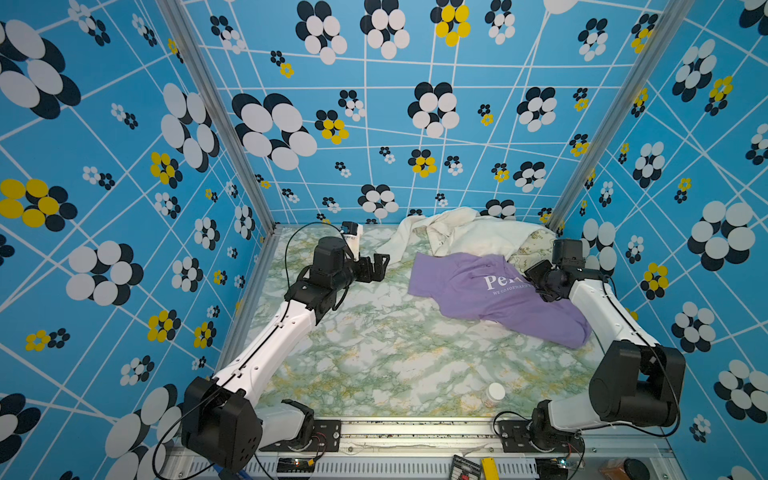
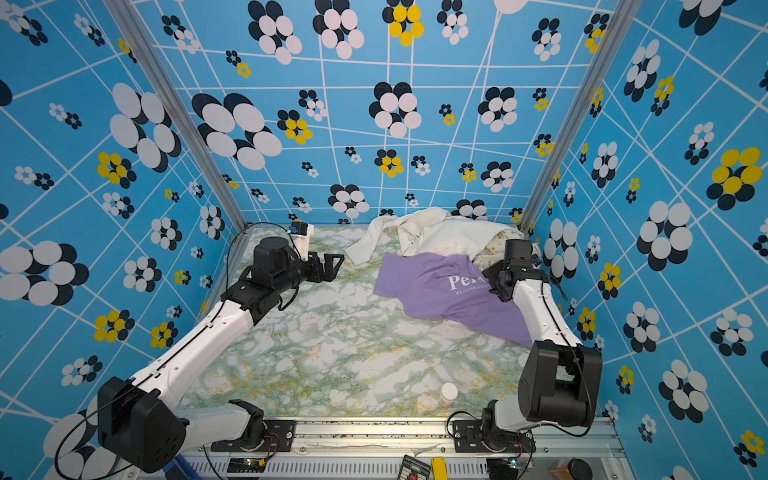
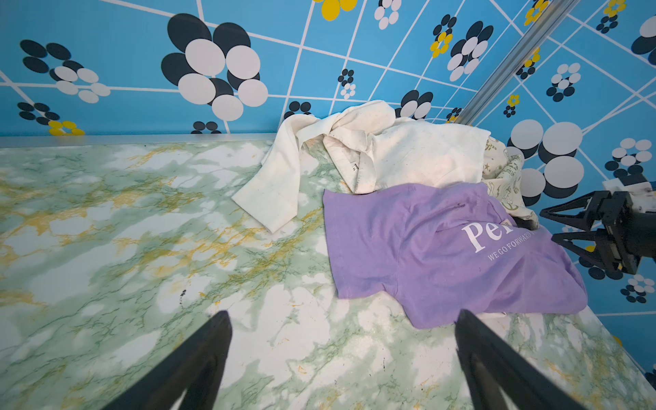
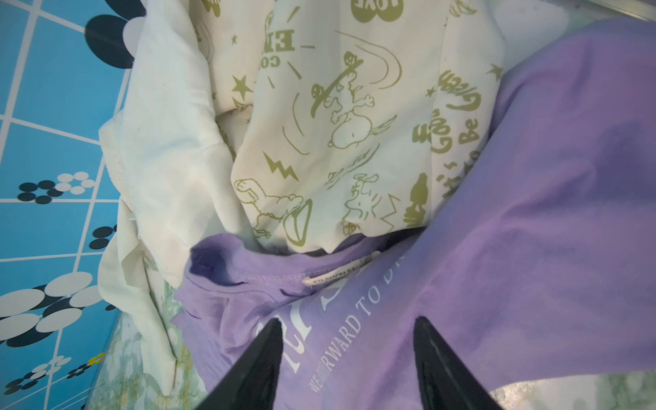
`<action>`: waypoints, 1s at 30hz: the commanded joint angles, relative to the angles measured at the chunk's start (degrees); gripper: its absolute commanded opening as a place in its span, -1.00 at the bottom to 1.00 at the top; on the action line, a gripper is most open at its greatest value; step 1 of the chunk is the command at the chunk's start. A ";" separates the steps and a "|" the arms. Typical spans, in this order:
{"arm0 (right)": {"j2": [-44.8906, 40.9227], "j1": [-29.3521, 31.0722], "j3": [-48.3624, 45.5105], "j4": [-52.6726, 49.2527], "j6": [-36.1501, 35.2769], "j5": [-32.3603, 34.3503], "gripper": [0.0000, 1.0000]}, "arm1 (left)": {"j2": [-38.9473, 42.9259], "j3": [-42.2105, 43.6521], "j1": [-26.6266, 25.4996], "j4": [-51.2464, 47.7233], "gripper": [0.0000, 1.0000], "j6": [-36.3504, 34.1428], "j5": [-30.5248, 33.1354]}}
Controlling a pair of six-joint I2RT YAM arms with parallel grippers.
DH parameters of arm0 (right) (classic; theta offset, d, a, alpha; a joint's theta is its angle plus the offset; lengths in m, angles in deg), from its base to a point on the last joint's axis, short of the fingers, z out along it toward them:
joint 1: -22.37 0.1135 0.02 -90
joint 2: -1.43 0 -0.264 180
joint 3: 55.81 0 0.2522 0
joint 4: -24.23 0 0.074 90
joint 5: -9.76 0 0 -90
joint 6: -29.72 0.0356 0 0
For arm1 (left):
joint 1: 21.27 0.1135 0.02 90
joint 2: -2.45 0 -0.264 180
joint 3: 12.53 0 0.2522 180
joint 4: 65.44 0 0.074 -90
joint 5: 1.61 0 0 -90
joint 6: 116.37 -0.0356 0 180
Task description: Pick out a specific cloth from the pile
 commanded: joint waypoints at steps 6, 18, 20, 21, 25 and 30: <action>3.77 -0.07 -2.17 0.02 4.26 -2.90 0.05 | 3.18 2.49 0.74 0.66 0.99 1.15 0.38; 1.53 -0.05 -3.10 5.25 8.49 -1.00 -1.00 | 4.12 3.38 0.74 1.28 0.98 2.55 1.82; -0.23 -0.01 -2.91 6.36 9.01 0.32 -1.00 | 4.05 3.29 0.75 1.58 0.98 2.84 2.00; -1.12 0.02 -2.65 6.78 9.23 1.09 -1.00 | 3.99 3.29 0.72 1.71 0.98 2.97 1.97; -5.29 0.28 -1.83 8.91 10.31 5.24 -1.00 | 3.63 3.04 0.71 1.98 0.98 3.31 2.27; -9.81 2.36 0.70 10.83 8.25 13.51 -1.00 | 3.20 2.92 0.72 2.50 0.98 3.83 2.80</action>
